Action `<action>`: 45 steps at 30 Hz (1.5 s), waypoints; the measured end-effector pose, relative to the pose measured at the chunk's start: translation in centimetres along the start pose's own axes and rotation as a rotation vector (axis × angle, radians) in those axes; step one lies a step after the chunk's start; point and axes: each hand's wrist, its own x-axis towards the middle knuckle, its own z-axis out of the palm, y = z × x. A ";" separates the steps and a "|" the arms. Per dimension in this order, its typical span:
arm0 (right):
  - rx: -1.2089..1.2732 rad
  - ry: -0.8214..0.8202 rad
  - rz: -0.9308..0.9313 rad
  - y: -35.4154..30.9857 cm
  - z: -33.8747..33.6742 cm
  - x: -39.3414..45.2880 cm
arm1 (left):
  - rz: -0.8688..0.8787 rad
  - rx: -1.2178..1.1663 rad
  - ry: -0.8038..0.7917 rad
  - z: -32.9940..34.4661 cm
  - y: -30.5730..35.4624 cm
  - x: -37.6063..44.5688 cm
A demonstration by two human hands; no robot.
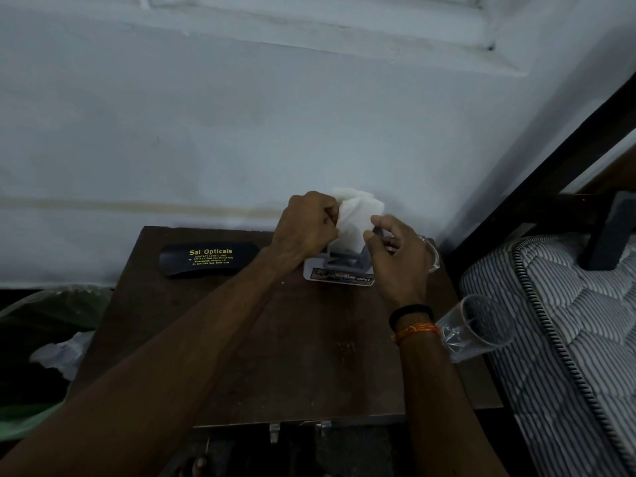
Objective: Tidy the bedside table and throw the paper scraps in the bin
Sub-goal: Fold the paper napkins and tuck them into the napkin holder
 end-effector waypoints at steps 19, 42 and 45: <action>-0.069 -0.114 0.067 0.2 0.0 -0.3 | -0.029 -0.021 -0.002 0.3 -0.6 -0.5; -0.585 0.082 -0.070 -1.6 -12.5 -4.4 | 0.382 0.225 -0.287 8.6 1.5 -11.9; -0.645 -0.054 0.102 0.3 -13.7 -5.6 | 0.372 0.333 -0.346 10.5 1.0 -12.7</action>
